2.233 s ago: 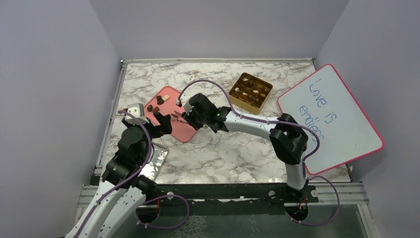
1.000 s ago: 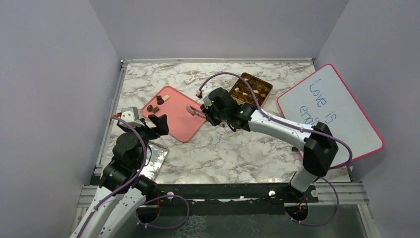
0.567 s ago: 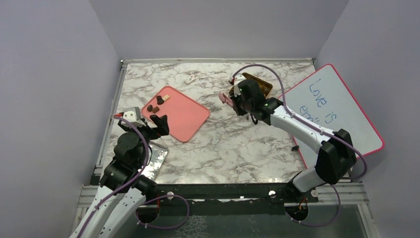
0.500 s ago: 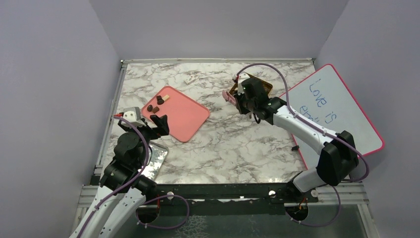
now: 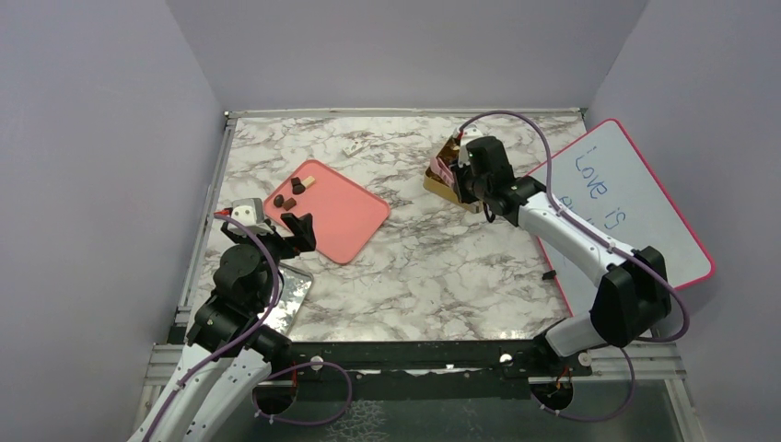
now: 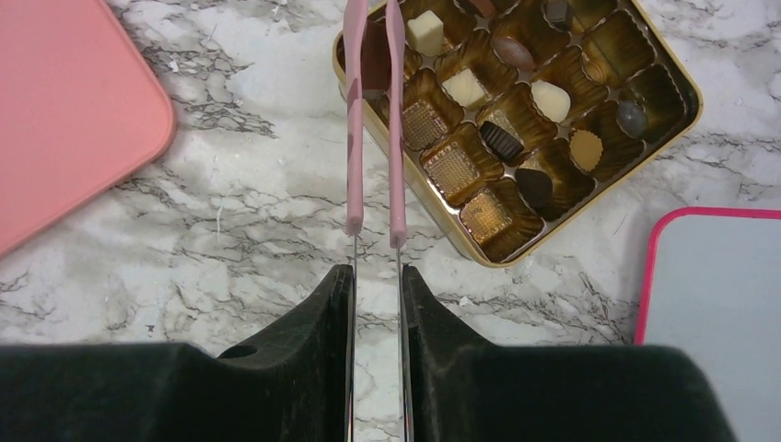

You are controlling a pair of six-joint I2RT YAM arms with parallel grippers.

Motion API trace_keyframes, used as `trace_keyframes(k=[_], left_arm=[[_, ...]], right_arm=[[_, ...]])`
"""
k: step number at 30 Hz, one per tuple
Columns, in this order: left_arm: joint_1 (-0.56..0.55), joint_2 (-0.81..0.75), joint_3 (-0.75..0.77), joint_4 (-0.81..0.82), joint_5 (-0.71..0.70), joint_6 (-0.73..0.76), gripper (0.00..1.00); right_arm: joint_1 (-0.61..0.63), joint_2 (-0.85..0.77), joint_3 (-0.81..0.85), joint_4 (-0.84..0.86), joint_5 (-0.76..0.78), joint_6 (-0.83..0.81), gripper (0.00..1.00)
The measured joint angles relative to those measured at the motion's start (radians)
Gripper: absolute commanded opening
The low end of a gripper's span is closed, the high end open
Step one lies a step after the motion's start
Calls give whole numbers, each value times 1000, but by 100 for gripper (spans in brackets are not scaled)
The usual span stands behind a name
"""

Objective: Pack the chocolate
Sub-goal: Place the fake chocolate in the packing box.

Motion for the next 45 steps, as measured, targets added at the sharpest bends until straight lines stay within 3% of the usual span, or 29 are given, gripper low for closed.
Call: trace_keyframes(k=[16, 27, 45], left_arm=[[0, 0, -5, 7, 3, 3, 99], [0, 0, -6, 8, 9, 7, 99], [0, -13, -6, 8, 10, 11, 99]], right_arm=[[-8, 49, 2, 9, 9, 0, 36], [-8, 57, 28, -2, 12, 0, 36], [-1, 56, 60, -23, -160, 51, 35]])
